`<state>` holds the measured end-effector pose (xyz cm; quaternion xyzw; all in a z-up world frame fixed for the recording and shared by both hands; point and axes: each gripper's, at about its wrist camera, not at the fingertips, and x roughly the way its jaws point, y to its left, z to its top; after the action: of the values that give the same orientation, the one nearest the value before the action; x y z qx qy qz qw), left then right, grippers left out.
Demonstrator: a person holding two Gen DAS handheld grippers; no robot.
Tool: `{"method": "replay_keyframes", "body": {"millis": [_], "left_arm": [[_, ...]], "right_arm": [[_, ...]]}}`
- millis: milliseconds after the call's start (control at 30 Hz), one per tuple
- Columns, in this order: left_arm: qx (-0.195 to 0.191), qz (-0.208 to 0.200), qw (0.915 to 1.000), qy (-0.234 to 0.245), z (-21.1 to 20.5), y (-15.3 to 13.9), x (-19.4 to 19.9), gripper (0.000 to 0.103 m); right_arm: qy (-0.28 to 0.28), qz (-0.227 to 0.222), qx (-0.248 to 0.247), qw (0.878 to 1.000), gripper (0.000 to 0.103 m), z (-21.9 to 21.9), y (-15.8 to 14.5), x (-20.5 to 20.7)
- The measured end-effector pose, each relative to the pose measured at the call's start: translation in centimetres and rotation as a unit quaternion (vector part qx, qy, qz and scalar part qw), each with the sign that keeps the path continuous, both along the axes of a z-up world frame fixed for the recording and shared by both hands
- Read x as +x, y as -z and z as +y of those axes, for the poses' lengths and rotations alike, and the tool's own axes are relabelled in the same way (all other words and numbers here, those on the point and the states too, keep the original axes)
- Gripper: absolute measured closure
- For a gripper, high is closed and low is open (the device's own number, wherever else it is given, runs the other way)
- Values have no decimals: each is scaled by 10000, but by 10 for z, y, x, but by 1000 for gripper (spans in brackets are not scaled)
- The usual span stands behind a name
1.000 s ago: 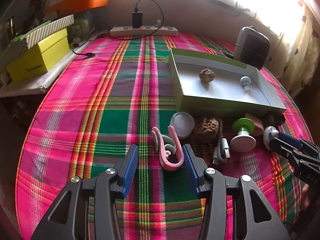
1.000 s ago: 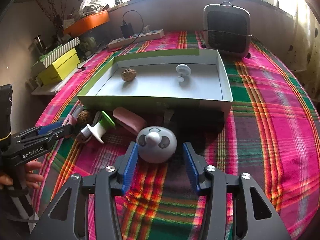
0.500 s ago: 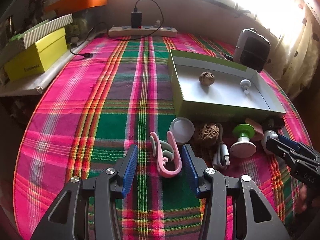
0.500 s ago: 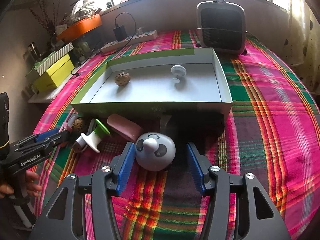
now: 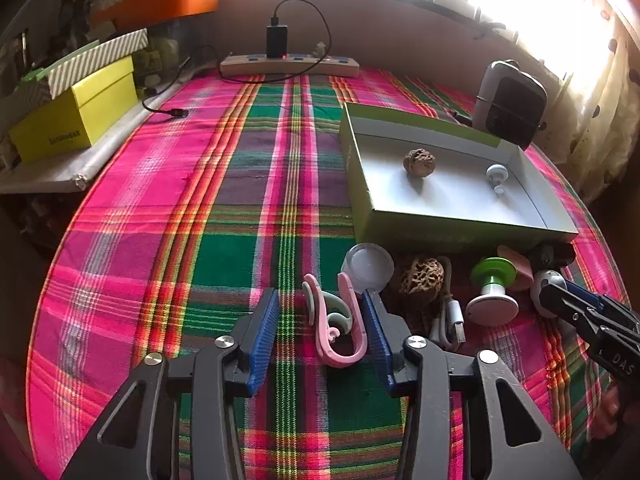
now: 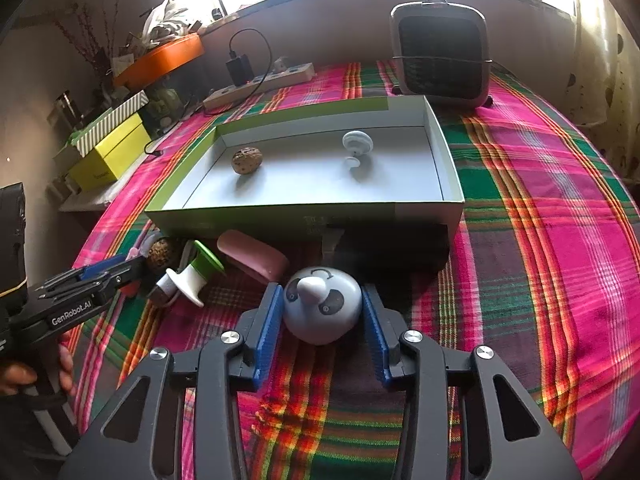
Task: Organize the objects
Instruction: 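Close left gripper on pink ear hook while right gripper grasps grey-eared ball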
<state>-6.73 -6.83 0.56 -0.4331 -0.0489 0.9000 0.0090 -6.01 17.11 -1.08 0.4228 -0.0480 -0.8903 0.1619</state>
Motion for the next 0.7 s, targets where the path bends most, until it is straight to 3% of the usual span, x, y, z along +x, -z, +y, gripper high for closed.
{"method": "replay_keyframes", "body": {"millis": [367,700], "left_arm": [[-124,14,9999,-27,-2,1,3,81],[-132,23,9999,-28,-2,1,4,81]], "right_arm": [[17,27,-54,10000,66,2,-1,3],[14,86,-74,9999,69,3,-4,6]]}}
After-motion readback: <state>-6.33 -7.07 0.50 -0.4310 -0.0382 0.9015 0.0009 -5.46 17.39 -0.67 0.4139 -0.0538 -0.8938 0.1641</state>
